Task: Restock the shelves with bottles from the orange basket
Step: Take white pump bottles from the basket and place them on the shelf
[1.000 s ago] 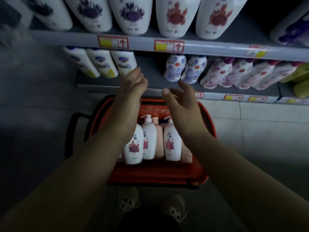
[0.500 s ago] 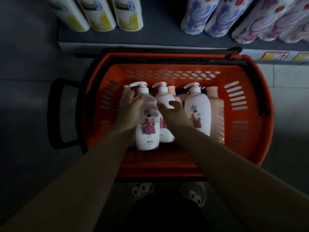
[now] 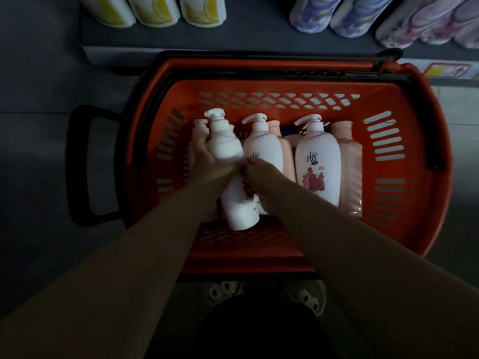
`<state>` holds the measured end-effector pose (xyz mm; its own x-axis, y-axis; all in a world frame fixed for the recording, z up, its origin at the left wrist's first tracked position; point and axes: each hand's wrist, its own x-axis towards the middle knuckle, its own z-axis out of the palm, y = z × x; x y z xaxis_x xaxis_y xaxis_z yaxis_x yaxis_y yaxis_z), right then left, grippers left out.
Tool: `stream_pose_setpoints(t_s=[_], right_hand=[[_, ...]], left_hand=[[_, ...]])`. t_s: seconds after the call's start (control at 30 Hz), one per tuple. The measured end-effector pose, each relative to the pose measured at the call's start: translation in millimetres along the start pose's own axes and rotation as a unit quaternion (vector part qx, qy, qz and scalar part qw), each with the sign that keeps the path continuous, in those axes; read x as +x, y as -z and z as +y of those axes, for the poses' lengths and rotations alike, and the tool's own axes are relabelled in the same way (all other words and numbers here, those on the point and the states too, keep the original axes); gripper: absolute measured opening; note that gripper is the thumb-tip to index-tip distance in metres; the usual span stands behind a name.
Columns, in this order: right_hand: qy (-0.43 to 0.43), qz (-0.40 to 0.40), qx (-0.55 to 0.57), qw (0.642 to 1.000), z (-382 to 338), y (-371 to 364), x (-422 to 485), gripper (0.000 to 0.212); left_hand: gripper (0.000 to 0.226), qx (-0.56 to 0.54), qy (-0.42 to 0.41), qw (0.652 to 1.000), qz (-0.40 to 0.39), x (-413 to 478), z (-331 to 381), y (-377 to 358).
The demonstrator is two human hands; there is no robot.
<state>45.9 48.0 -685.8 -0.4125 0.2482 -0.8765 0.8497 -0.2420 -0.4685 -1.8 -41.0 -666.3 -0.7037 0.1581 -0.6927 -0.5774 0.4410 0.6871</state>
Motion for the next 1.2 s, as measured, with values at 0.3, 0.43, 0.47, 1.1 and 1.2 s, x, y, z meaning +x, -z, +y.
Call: stream_pose_setpoints(t_s=[0.3,0.43,0.47,1.1,1.2], right_hand=[[-0.015,-0.091,0.127,0.988,-10.3,33.7,-69.5,0.025],[0.034,-0.14,0.139,0.98,-30.0,62.5,-121.2,0.025],[0.042,-0.136,0.144,0.979,-36.2,68.4,-131.2,0.025],[0.243,-0.059,0.257,0.934,-176.1,169.5,-288.4,0.037],[0.268,-0.041,0.238,0.933,-197.1,189.2,-306.0,0.034]], left_hand=[[0.017,-0.064,0.044,0.991,-0.108,-54.7,34.1,22.9],[0.023,-0.089,0.041,0.988,-0.123,-87.9,67.7,26.3],[0.027,-0.094,0.032,0.987,-0.125,-95.4,76.5,26.1],[0.041,-0.147,-0.132,0.962,-0.187,-188.7,296.8,-7.4],[0.035,-0.132,-0.158,0.959,-0.196,-198.1,325.6,-14.6]])
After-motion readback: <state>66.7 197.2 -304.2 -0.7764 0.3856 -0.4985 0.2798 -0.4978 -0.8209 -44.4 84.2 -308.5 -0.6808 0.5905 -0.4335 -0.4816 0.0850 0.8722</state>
